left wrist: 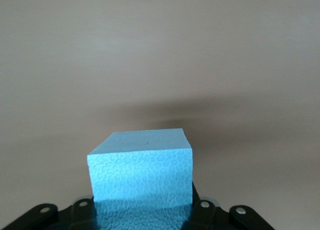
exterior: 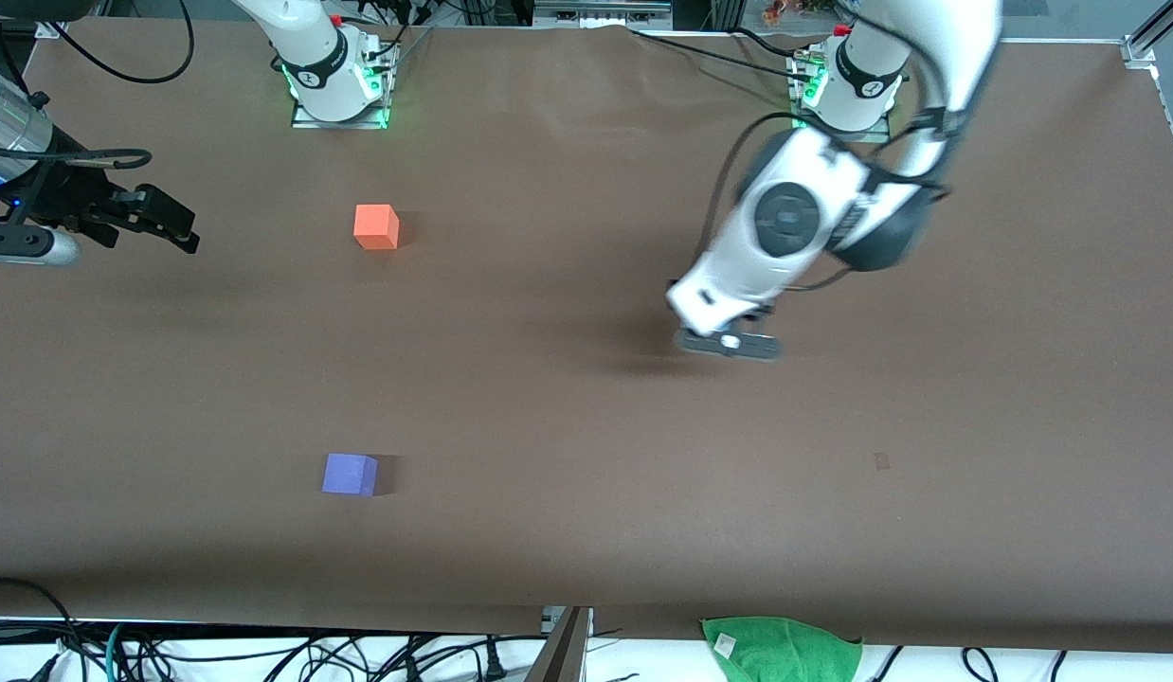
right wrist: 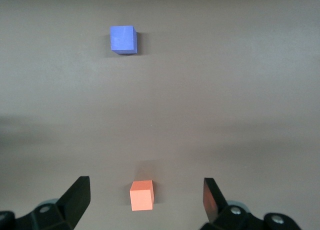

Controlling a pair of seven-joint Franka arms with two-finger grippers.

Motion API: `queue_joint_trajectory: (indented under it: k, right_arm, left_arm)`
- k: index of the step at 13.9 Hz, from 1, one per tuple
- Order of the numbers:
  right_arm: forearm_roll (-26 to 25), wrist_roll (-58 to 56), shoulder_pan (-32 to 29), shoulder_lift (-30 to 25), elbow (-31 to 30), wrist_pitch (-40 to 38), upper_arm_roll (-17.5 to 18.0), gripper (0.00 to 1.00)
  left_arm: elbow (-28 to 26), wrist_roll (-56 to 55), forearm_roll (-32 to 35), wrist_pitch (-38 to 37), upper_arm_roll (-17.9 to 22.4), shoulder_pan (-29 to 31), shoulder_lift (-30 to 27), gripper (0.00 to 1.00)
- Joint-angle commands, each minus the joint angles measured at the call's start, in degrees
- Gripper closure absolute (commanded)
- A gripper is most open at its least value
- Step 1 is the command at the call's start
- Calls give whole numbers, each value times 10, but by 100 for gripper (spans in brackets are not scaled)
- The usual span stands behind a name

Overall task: Place blue block between orange and purple blocks
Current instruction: 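Carry the blue cube with the left gripper to the table middle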

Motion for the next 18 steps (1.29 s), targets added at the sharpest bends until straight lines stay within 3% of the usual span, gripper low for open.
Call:
queue_joint_trajectory:
  k: [1,3,6,7,8,9,12,18]
  right_arm:
    - [6,-11,-1,4,9,-2,-1,0]
    - [5,-10,-1,6,9,1,-1,0]
    - [10,-10,-2,13,10,2,-1,0]
    - [10,-10,-2,13,10,2,-1,0]
    - [10,-10,-2,14,10,2,-1,0]
    - [11,-10,-2,14,10,6,-1,0]
    - [10,0,1,14,10,7,0,0]
    - [4,-8,2,47,10,14,2,0]
  left_arm:
    - [38,-79,8,86,8,-65,75,87]
    - [37,-108,8,185,11,-88,118,83]
    - [38,-125,7,259,29,-122,162,79]
    - [37,-127,7,261,35,-125,163,59]
    - [37,-128,7,261,37,-119,159,14]
    - [37,-126,9,260,35,-108,153,0]
    - [30,-128,7,230,31,-105,113,0]
    - [32,-122,9,85,37,-100,26,0]
